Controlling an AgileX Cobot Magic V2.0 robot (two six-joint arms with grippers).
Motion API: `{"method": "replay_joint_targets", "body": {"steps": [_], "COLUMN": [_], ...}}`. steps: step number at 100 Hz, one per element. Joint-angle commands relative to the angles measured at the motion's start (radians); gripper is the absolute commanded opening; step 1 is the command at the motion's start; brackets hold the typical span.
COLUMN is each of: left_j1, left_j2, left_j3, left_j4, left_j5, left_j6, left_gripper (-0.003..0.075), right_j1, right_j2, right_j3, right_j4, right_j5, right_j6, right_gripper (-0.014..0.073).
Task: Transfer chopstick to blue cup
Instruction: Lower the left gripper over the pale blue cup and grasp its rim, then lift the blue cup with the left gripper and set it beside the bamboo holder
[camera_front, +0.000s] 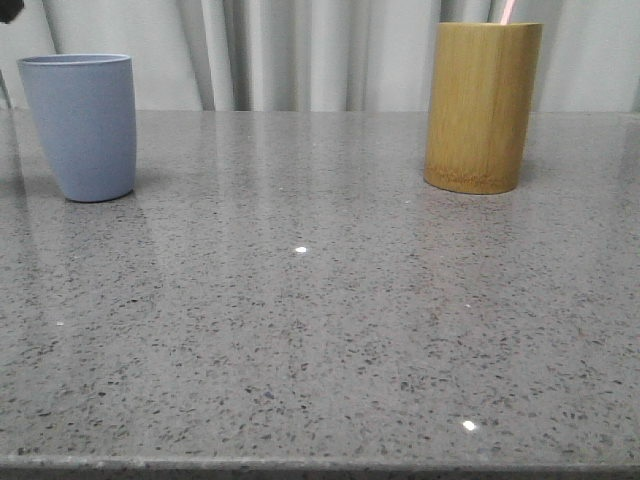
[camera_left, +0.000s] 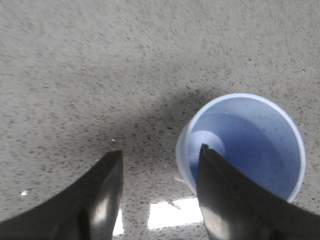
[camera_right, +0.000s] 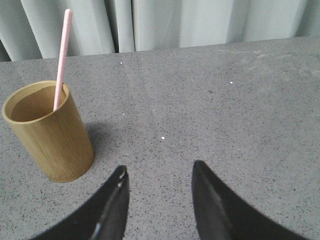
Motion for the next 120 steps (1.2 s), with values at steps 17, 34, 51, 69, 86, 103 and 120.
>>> {"method": "replay_joint_targets", "body": {"steps": [17,34,51,69,86,103,120], "left_j1": [-0.007,-0.007,-0.007,-0.007,-0.007,-0.007,-0.007], "left_j2": [0.055,0.083,0.109,0.134,0.134,0.134,0.134], "left_j3": [-0.101,-0.106,-0.106,-0.106,-0.106,-0.106,-0.112], "left_j4": [-0.050,-0.060,-0.062,-0.073,-0.074,-0.074,-0.085], "left_j5": [0.030,0.035,0.064,0.076,0.070,0.070,0.068], "left_j6": [0.016,0.016,0.016,0.016,0.016,0.016,0.016], "left_gripper": [0.0337,0.0337,0.0337,0.0334,0.0220,0.0024,-0.0019], "right_j1": [-0.008,-0.008,-0.008,-0.008,-0.008,-0.008,-0.008], "right_j2": [0.006,0.006,0.006,0.006,0.006,0.006,0.006], "right_j3": [-0.036,-0.036,-0.036,-0.036,-0.036,-0.036,-0.036], "right_j4": [-0.003,-0.003,-0.003,-0.003,-0.003,-0.003,-0.003], "right_j5": [-0.083,-0.083,-0.083,-0.083,-0.083,-0.083,-0.083], "right_j6": [-0.007,-0.007,-0.007,-0.007,-0.007,-0.007,-0.007], "right_gripper": [0.0325,0.0325,0.0325,0.0325,0.0325,0.0325,0.0325]}}
